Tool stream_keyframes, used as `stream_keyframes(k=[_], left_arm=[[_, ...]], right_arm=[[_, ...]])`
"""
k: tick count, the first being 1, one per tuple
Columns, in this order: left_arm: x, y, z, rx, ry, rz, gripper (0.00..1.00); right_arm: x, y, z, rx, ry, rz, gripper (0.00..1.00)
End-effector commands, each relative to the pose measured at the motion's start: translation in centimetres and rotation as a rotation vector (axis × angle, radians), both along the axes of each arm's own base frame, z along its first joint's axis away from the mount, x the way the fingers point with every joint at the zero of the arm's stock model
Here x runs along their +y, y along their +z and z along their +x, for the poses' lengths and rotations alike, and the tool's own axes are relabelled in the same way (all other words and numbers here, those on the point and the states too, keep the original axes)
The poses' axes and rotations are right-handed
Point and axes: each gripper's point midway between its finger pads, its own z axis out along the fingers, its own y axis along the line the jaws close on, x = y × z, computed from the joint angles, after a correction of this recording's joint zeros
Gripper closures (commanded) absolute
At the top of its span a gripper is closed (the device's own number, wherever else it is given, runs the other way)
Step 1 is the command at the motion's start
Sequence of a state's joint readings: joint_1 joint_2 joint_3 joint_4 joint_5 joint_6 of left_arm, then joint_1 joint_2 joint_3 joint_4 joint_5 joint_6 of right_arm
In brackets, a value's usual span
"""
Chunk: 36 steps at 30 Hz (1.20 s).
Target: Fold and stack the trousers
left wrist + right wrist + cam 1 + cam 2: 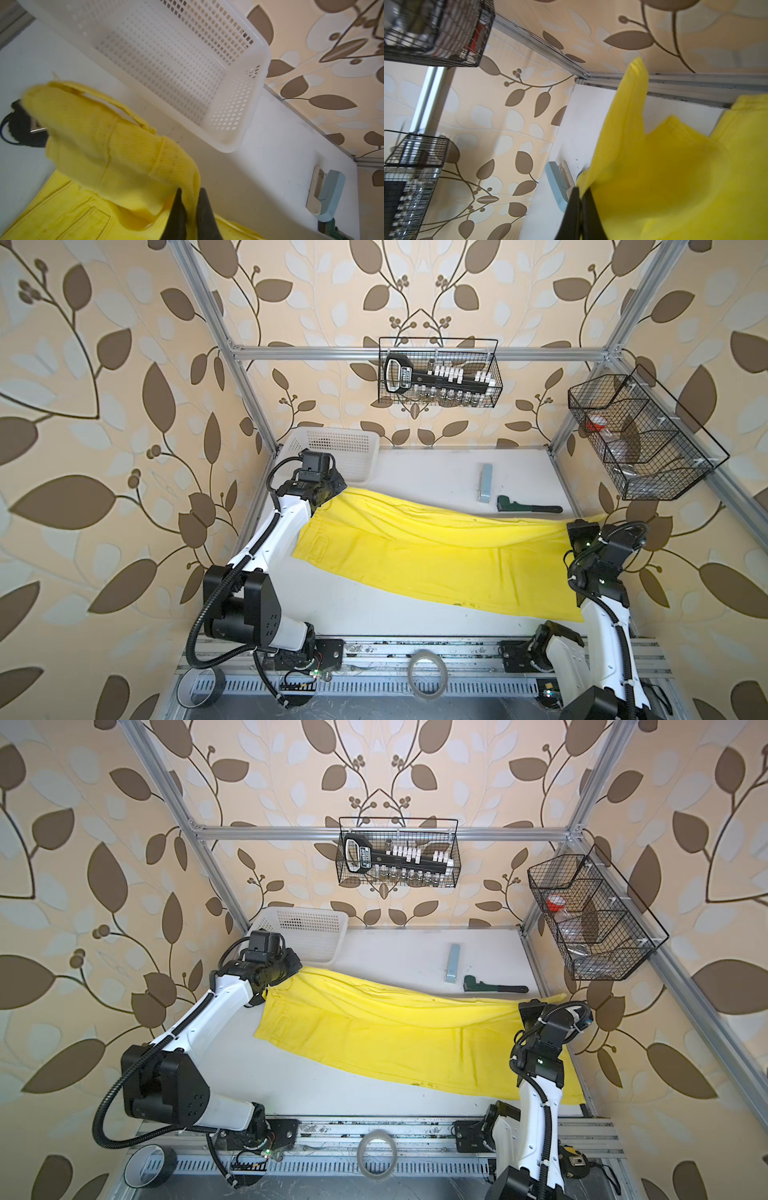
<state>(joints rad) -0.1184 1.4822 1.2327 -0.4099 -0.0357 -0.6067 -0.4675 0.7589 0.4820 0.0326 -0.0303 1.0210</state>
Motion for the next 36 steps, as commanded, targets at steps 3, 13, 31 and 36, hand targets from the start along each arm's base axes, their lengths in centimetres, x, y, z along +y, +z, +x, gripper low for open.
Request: stream_keyframes(k=[3,13,31,36], left_arm=[[-1.2,2.2,3.8,-0.154,-0.038,-0.039,1.00],[0.7,2.7,5.9,-0.300,0.018,0.024,1.00],[2.4,0.1,7.9,-0.414,0.051,-0.028,1.00],[2.2,-0.7,6.9,-0.363,0.026,-0.029,1.00]], right_arm=[[-0.1,3.2,1.9,-0.129,0.028,-0.061,1.00],[-0.9,3.7,5.3,-0.159,0.064,-0.106,1.00],[0.0,3.6,9.7,-0.300,0.207,-0.130,1.00],[0.3,2.8,7.7,-0.220,0.213,-0.118,1.00]])
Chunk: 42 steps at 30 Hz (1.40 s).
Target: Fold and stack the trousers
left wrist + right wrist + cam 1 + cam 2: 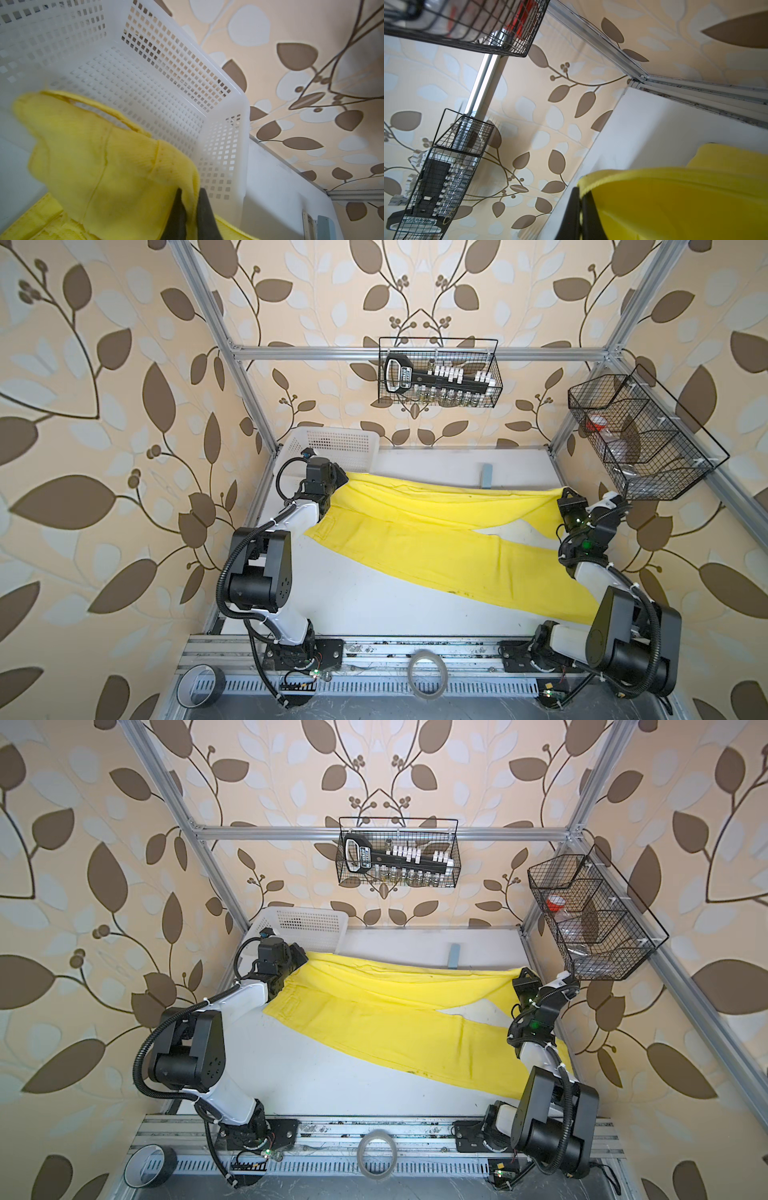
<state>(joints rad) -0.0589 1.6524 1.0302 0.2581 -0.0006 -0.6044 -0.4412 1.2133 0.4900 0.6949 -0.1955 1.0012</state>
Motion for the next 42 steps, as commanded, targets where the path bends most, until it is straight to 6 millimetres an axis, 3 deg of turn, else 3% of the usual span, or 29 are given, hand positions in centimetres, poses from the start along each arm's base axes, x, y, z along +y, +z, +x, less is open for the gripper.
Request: stream_keyframes(k=[1,8,15,22,28,34,42], left_arm=[[0.7,2.2,-0.4,-0.043,-0.005,0.018,1.00],[0.8,-1.0,-4.0,0.157,-0.034,0.000,1.00],[1.5,-4.4,-7.6,0.289,0.022,-0.025,1.00],[2.5,-7.7,-11.4,0.471,0.106,-0.029,1.00],[2.0,-10.3,-13.8,0.554,0.122,-0.094,1.00],[3.0,-11.5,-15.6,0.633,0.164,-0.045,1.00],[4.7,-12.3,-17.4,0.681,0.269,-0.003,0.99]], right_arm=[[0.3,1.4,-1.5,0.008,0.015,-0.030,1.00],[0.2,-0.8,-6.2,0.126,-0.019,-0.024,1.00],[1.8,-4.5,-8.1,0.165,-0.002,0.092,1.00],[3.2,-10.0,-10.8,0.293,-0.032,0.216,1.00],[3.1,-14.2,-14.3,0.468,-0.131,0.253,1.00],[2.7,-16.3,-16.7,0.587,-0.214,0.267,1.00],[2.6,-17.2,-19.2,0.669,-0.279,0.246,0.99]])
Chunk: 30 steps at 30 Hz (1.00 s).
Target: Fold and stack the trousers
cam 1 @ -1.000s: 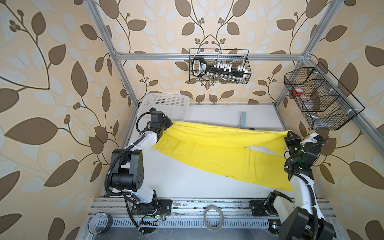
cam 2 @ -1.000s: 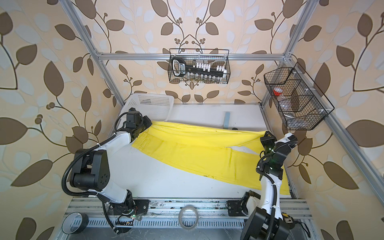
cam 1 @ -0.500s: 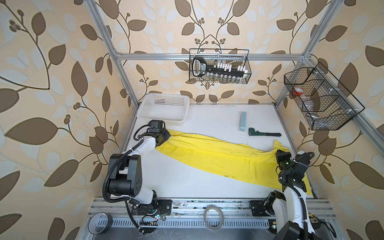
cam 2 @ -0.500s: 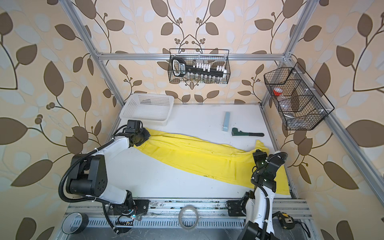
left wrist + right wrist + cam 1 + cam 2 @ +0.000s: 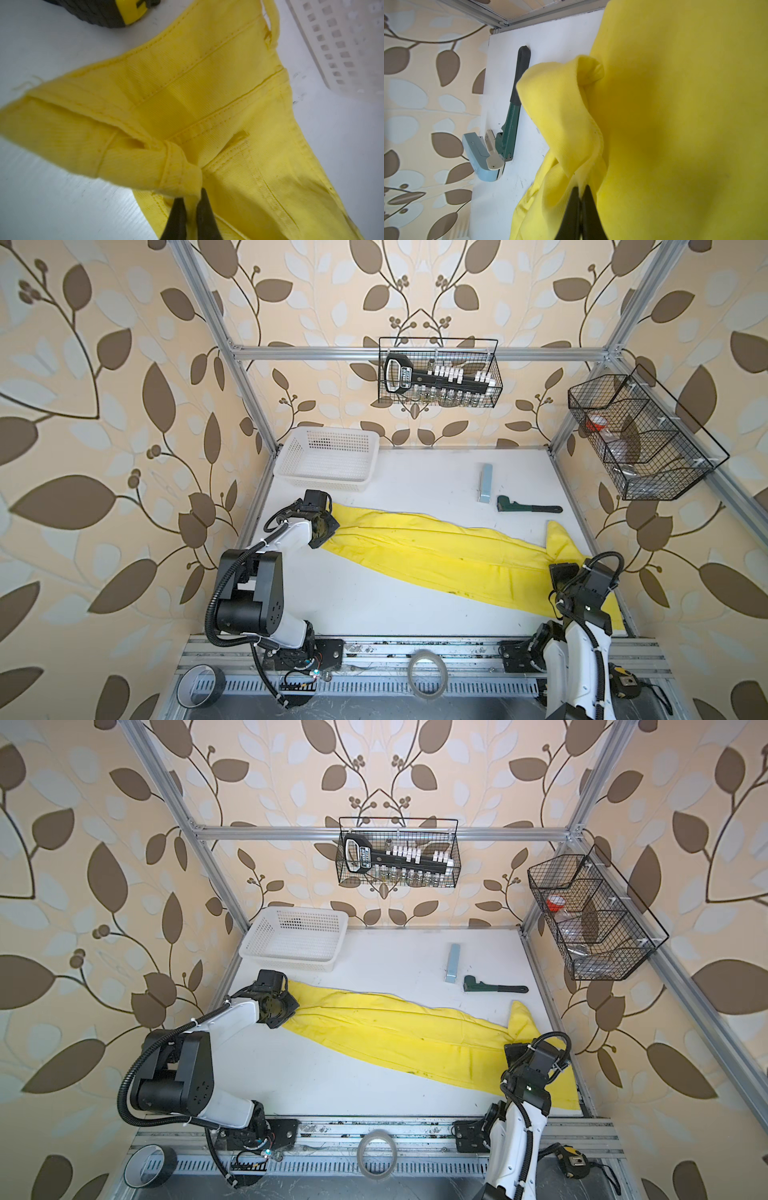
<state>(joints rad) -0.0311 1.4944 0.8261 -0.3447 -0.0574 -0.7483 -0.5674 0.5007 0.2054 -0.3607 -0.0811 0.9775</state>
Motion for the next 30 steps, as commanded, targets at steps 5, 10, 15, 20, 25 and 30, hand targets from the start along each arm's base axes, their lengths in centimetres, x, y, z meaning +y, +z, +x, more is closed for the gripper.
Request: stream_keyframes(k=[5,10,15,20,25,30], left_arm=[[2.9,0.0,-2.6,0.059,0.131,0.089,0.99],[3.3,0.2,-3.4,0.057,0.163,0.098,0.97],[2.5,-0.3,-4.0,0.065,0.156,0.055,0.90],[2.1,0.6,-4.3,0.052,0.138,0.034,0.78],[2.0,1.8,-5.0,0.033,0.131,0.024,0.67],[1.3,3.9,-5.0,-0.008,0.089,0.002,0.62]], right_arm=[[-1.7,-0.4,-3.2,0.139,-0.138,-0.033,0.99],[-3.1,0.3,-3.9,0.151,-0.222,-0.058,0.98],[-3.4,0.6,-3.4,0.138,-0.202,-0.080,0.98],[-2.6,-0.4,-3.1,0.151,-0.138,-0.068,0.98],[-1.9,-0.7,-2.8,0.163,-0.097,-0.062,0.98],[-1.7,0.0,-2.3,0.148,-0.071,-0.074,0.98]])
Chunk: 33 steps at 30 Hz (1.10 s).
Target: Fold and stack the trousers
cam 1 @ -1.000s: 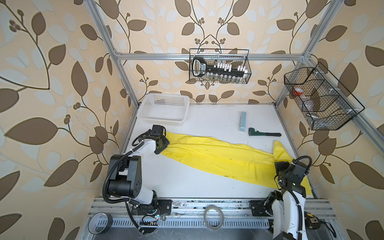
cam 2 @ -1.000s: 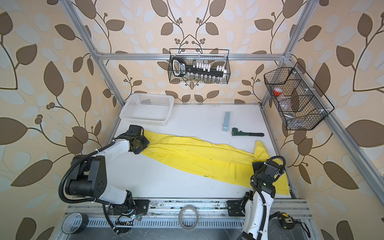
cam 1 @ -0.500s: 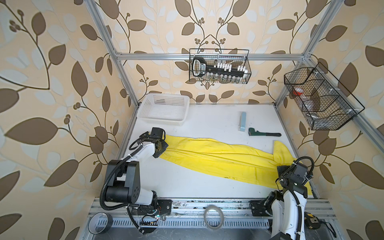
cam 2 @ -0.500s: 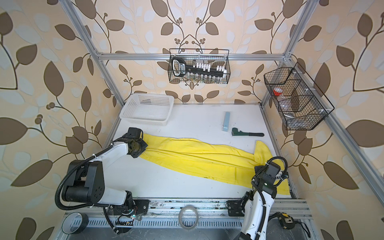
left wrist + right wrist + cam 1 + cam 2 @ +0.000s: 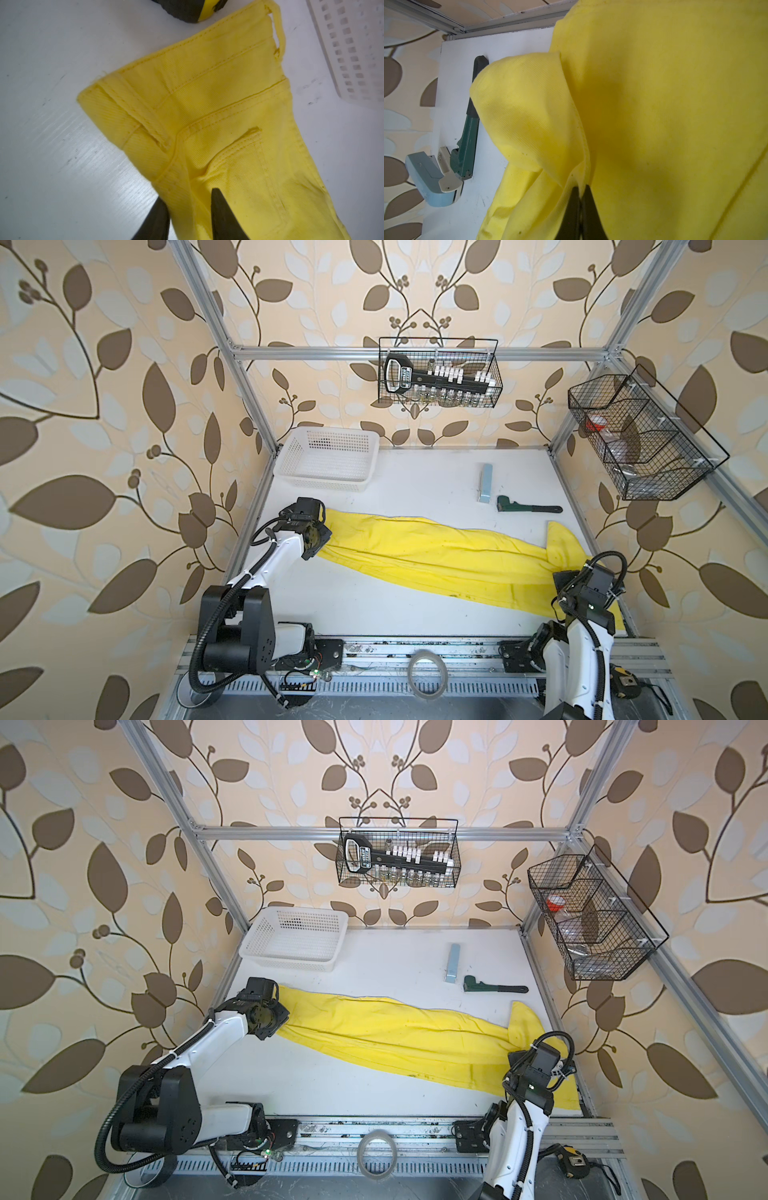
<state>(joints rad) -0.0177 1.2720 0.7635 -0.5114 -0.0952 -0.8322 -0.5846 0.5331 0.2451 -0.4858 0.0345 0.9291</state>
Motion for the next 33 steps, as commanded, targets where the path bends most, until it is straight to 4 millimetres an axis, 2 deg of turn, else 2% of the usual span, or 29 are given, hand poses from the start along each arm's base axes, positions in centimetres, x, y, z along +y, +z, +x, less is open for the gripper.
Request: stream_keyframes(k=[1,5,7,9,15,17,19,20,23,25,29,33], left_arm=[[-0.3,1.6,-0.5,-0.012,-0.039,-0.011,0.59],[-1.9,2.9,-1.0,-0.017,-0.094,-0.067,0.52],[-2.9,3.4,-0.7,-0.044,-0.130,-0.103,0.45],[-3.9,3.6,-0.5,-0.035,-0.169,-0.122,0.44],[-7.3,0.7,0.9,0.024,-0.269,-0.172,0.47],[-7.7,-0.6,1.3,0.048,-0.280,-0.170,0.50],[-7.5,-1.3,1.8,0.063,-0.275,-0.157,0.54],[-7.2,-2.7,1.8,0.103,-0.269,-0.144,0.55],[-6.4,-4.6,1.4,0.166,-0.240,-0.106,0.58],[-5.8,-5.5,0.6,0.212,-0.204,-0.097,0.61],[-2.6,-6.7,-2.3,0.315,-0.057,-0.017,0.68],[-0.3,-7.4,-4.5,0.354,0.051,-0.022,0.69]], right_arm=[[-0.5,1.2,0.2,-0.008,-0.002,-0.039,0.98],[-0.4,1.6,0.0,0.012,0.011,-0.041,0.97],[-0.4,1.9,-0.2,0.020,0.007,-0.050,0.97],[-0.3,2.1,-0.3,0.019,0.011,-0.058,0.97],[0.2,2.0,-0.7,0.036,0.021,-0.042,0.96],[0.5,2.2,-0.6,0.034,0.030,-0.045,0.96],[0.4,2.8,-0.5,0.037,0.036,-0.064,0.96],[0.3,3.0,-0.5,0.048,0.036,-0.079,0.96],[0.1,2.8,-0.4,0.074,0.046,-0.091,0.96],[0.3,1.9,-0.1,0.097,0.065,-0.078,0.96],[1.0,0.4,0.6,0.126,0.103,-0.072,0.97],[1.8,-0.6,1.8,0.172,0.164,-0.083,0.97]])
